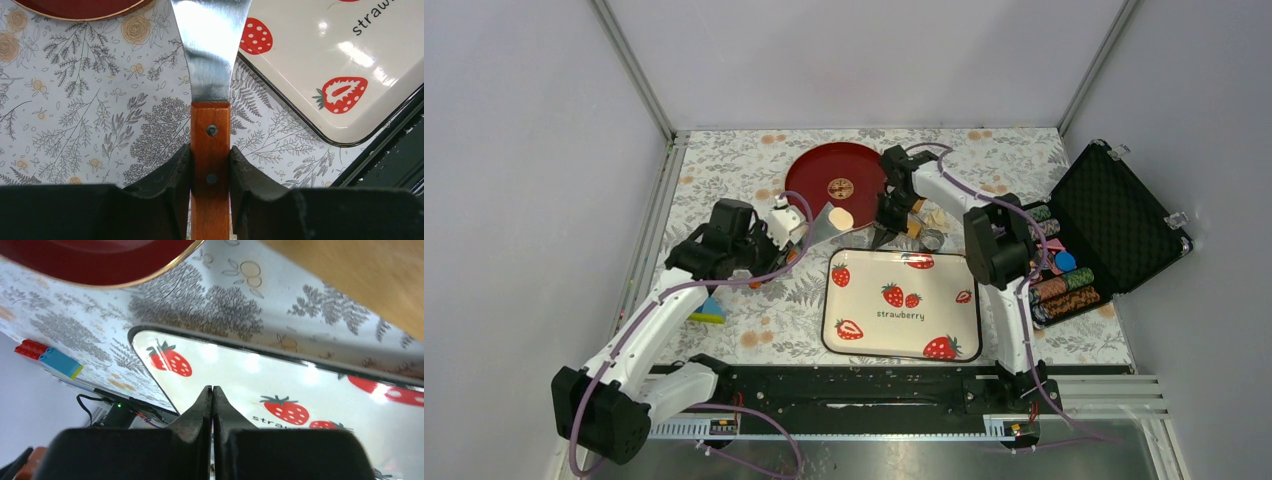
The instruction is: Roll out the dumpling wrappers from the dough
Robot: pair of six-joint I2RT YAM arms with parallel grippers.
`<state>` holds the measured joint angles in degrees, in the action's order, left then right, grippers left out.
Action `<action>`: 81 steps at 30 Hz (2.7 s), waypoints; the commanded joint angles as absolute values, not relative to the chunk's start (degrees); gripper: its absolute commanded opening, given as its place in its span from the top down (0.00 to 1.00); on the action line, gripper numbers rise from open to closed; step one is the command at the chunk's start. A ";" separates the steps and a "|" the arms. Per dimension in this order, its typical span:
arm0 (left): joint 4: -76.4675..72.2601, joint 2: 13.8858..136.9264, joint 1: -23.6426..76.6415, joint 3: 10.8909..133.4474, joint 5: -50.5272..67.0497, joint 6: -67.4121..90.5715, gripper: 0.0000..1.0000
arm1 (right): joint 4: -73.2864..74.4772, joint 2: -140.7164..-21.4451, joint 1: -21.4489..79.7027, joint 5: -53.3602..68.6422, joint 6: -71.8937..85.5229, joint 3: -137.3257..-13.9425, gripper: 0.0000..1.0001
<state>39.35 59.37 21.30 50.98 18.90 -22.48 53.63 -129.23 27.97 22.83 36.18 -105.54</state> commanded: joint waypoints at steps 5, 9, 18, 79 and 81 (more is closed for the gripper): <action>34.37 63.85 19.15 53.01 21.16 -22.93 1.00 | 50.49 -116.81 28.04 17.34 30.64 -105.52 0.97; 33.84 68.64 18.26 55.72 21.38 -22.87 1.00 | 47.90 -115.90 28.04 18.34 30.30 -106.79 0.97; 32.96 81.53 17.25 64.23 19.42 -21.99 1.00 | 39.41 -119.26 28.34 23.33 34.59 -112.52 1.00; 48.96 110.69 15.98 95.88 8.71 -25.75 1.00 | 44.52 -155.10 32.84 6.13 58.21 -146.94 1.00; 50.82 110.93 16.37 96.82 7.62 -26.28 1.00 | 44.28 -155.13 32.88 6.51 58.11 -146.80 1.00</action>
